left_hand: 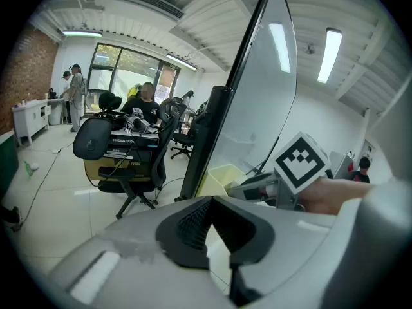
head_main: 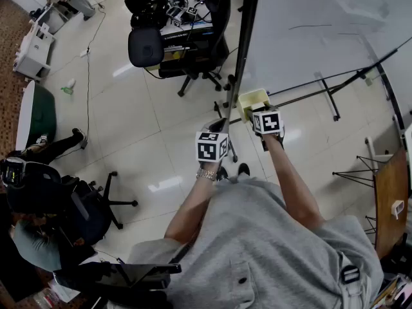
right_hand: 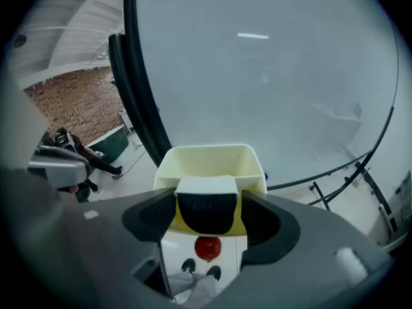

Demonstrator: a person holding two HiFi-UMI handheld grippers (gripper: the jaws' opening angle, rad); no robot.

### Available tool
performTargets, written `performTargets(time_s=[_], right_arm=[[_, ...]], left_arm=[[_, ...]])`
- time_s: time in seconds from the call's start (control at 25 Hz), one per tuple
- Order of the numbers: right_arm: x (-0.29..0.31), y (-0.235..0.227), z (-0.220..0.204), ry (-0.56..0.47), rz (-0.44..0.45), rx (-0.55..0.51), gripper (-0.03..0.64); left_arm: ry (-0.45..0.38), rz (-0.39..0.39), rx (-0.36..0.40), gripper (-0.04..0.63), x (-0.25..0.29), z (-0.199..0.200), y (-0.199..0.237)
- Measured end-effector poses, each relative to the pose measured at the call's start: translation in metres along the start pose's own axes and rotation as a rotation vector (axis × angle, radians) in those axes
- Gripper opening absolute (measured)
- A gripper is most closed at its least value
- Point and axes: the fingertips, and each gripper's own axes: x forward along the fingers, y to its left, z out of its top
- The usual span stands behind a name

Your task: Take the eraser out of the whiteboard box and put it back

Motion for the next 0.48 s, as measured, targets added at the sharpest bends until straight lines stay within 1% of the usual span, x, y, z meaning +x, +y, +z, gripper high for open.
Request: performTargets(time_s=[0.08, 0.16, 0.28, 0.36, 0.48], right_arm=[[0.004, -0.003, -0.004, 0.022, -0.008, -0.012, 0.308], [0.003, -0.005, -0.006, 0.035, -0.01, -0.021, 0.284], [-0.011, -0.002, -0.001, 0.007, 0.021, -0.012, 0.279], [-0.03, 0.0, 0.013, -0.033, 0.043, -0.018, 0.278], [-0.064, -0.004, 0.056, -0.118, 0.066, -0.032, 0.278]], left_arm=[[-0.001, 0.007, -0.004, 0.003, 0.003, 0.003, 0.001], [-0.004, 0.011, -0.004, 0.003, 0.005, 0.007, 0.001], [-0.013, 0.019, -0.013, 0.003, 0.008, 0.012, 0.004], [-0.018, 0.025, -0.02, 0.003, 0.008, 0.014, 0.007], [-0.028, 0.032, -0.024, 0.003, 0.009, 0.017, 0.009]])
